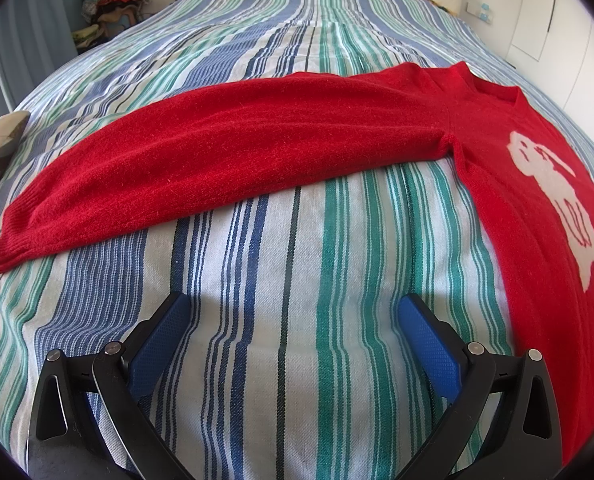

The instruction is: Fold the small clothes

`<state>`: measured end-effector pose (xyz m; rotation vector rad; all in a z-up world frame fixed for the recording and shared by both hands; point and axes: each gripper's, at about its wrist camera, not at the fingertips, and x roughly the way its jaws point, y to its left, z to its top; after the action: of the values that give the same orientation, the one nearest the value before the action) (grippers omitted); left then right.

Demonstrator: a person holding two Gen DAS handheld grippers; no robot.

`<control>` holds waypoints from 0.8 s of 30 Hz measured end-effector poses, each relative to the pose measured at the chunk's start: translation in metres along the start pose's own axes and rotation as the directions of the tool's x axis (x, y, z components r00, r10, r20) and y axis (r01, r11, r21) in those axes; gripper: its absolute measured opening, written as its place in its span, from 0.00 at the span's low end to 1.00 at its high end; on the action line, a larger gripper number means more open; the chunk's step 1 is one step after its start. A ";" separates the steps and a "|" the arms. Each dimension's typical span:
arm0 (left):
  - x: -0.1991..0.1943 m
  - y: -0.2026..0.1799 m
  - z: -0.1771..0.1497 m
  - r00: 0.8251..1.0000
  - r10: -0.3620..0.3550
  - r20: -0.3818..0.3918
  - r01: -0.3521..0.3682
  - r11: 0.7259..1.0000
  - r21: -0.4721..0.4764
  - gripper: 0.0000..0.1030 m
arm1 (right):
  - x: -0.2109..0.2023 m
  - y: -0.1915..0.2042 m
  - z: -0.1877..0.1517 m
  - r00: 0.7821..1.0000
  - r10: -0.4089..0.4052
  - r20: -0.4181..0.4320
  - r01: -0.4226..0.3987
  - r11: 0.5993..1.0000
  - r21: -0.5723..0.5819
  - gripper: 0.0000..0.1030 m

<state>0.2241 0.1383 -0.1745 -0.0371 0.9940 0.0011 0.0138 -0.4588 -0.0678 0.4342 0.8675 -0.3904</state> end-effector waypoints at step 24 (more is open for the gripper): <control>0.001 -0.001 0.002 1.000 0.010 -0.009 -0.010 1.000 -0.005 1.00 | 0.026 -0.016 0.035 0.979 0.196 -0.050 -0.185 0.968 0.167 0.74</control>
<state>0.2270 0.1371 -0.1744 -0.0371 1.0031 0.0122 0.0437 -0.4937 -0.0722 0.6786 0.8527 -0.2704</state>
